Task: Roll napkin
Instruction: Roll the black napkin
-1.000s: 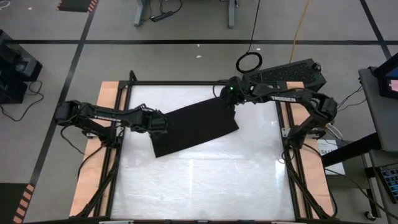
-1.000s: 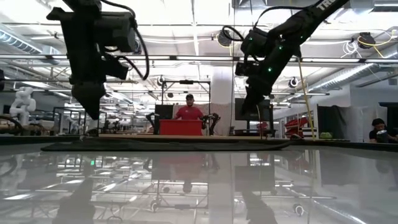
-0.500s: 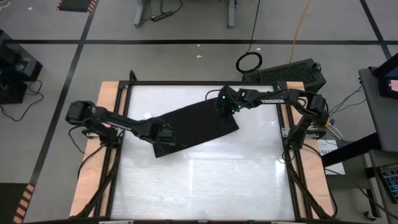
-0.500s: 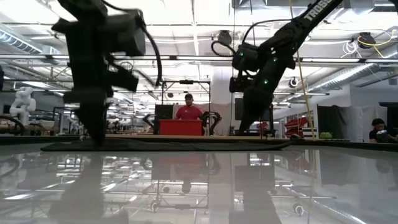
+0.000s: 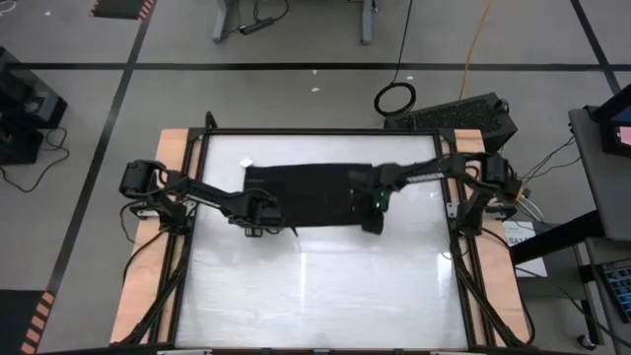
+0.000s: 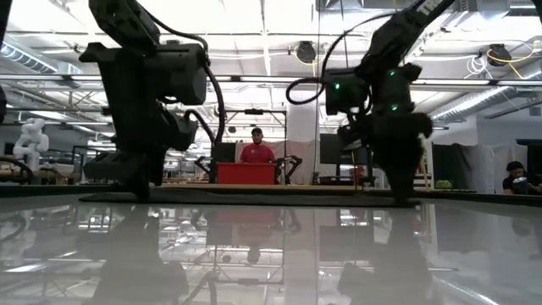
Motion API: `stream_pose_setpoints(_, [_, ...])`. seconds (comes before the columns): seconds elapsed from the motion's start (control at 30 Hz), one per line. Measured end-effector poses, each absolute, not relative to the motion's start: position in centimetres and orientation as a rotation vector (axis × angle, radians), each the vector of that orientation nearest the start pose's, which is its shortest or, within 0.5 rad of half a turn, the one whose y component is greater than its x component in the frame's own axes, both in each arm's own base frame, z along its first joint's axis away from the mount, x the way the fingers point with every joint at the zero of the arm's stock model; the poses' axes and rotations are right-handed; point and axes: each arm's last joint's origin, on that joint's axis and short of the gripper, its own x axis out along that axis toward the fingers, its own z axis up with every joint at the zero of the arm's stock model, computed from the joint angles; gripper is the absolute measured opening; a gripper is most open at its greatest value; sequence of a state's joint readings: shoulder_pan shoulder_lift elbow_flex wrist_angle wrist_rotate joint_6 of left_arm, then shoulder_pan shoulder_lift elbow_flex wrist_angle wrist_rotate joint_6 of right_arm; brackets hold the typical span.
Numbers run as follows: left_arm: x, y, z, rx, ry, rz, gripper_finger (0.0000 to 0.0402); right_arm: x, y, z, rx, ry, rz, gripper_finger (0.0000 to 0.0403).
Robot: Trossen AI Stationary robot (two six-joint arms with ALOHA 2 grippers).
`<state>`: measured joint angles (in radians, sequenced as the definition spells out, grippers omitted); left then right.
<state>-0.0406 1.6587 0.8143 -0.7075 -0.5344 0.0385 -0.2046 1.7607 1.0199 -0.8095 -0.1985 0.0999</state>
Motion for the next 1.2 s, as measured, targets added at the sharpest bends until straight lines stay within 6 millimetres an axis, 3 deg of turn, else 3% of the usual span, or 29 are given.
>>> stream_pose_setpoints(0.13, [25.6, 2.0, 13.1, 0.559, 1.521, 0.336, 0.0212, 30.3, -0.9, 14.7, 0.421, 1.450, -0.020, 0.0116])
stream_pose_setpoints(0.27, [25.9, 3.6, 13.3, 0.640, 1.515, 0.386, 0.0212, 32.2, 3.5, 15.3, 0.463, 1.270, 0.156, 0.0116])
stream_pose_setpoints(0.33, [26.0, 4.0, 13.5, 0.656, 1.505, 0.416, 0.0212, 32.6, 5.0, 15.9, 0.438, 1.235, 0.185, 0.0116])
stream_pose_setpoints(0.43, [26.6, 4.1, 14.3, 0.618, 1.461, 0.457, 0.0212, 32.2, 5.5, 17.3, 0.323, 1.231, 0.096, 0.0116])
stream_pose_setpoints(0.57, [27.7, 3.1, 15.0, 0.485, 1.385, 0.410, 0.0212, 30.9, 4.1, 19.4, 0.179, 1.209, -0.087, 0.0116])
stream_pose_setpoints(0.77, [29.2, 1.2, 15.2, 0.204, 1.222, 0.291, 0.0212, 29.9, -0.5, 21.4, 0.080, 1.151, -0.286, 0.0116])
stream_pose_setpoints(1.0, [29.4, 0.1, 15.3, 0.028, 1.173, 0.319, 0.0212, 29.0, -6.4, 19.2, 0.180, 1.128, -0.385, 0.0116])
stream_pose_setpoints(1.2, [29.4, 0.0, 15.2, -0.023, 1.174, 0.304, 0.0212, 27.2, -8.7, 16.1, 0.275, 1.095, -0.408, 0.0116])
